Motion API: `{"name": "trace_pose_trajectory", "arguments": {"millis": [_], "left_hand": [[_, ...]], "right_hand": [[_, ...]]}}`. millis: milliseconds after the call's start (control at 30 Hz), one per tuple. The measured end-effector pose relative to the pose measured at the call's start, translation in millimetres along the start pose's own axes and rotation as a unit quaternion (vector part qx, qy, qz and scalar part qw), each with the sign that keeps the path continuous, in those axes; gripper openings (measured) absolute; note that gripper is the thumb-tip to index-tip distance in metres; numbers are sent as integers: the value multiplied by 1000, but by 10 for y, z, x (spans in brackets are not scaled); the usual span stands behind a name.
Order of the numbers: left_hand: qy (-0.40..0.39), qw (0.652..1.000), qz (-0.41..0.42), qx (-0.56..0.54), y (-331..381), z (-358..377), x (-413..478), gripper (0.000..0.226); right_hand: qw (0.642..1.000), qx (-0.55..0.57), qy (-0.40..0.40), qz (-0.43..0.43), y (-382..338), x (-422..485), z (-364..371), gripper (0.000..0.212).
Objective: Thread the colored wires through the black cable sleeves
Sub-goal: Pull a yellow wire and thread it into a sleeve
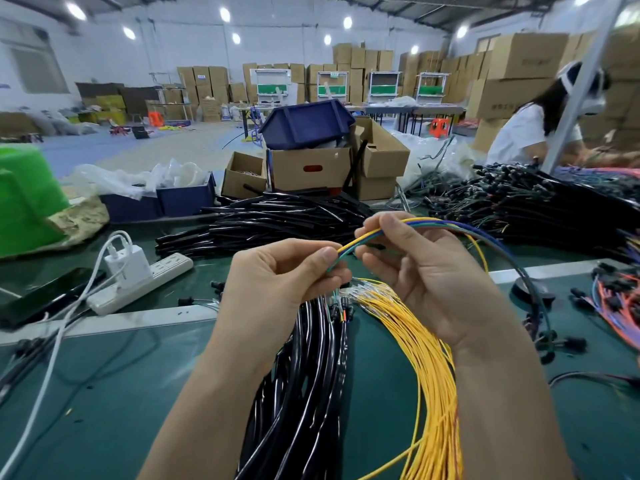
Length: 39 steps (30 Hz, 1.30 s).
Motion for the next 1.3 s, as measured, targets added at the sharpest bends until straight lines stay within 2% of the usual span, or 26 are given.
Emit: {"name": "trace_pose_trajectory", "arguments": {"millis": [100,200,300,567,933,1033,1100,1200,1300], "left_hand": [[-7,993,-49,-103,16,23,-8,21],[-63,966,-126,-219,49,95,-50,26],[-104,945,-150,-272,95,151,-96,27],[-140,926,-169,-306,90,207,-126,29],[-84,941,-147,-292,13,225,-100,20],[-79,952,-125,-268,17,211,-87,19],[-70,970,-97,-212,17,162,-64,20],[-65,995,-33,-62,45,58,-50,20],[-89,988,28,121,75,29,-62,13]], "right_hand": [[1000,16,3,-7,-7,6,27,22],[997,71,24,-10,-37,19,2,21],[994,103,26,-2,-41,22,16,21],[994,105,30,0,-32,21,14,20],[997,78,-16,-6,-11,1,108,20],[997,72,-15,-10,-21,7,104,19],[999,48,-4,-22,-20,19,69,19],[999,-17,3,-47,-16,25,14,17],[995,-84,-22,-48,22,33,11,17]]}}
Point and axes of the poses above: each hand's wrist, its own x-axis towards the middle knuckle, its own z-axis out of the palm, y = z × x, the point moved 5 cm from there along x, towards the middle knuckle, and after that the axes turned 5 degrees about y, right-handed, at the moved point
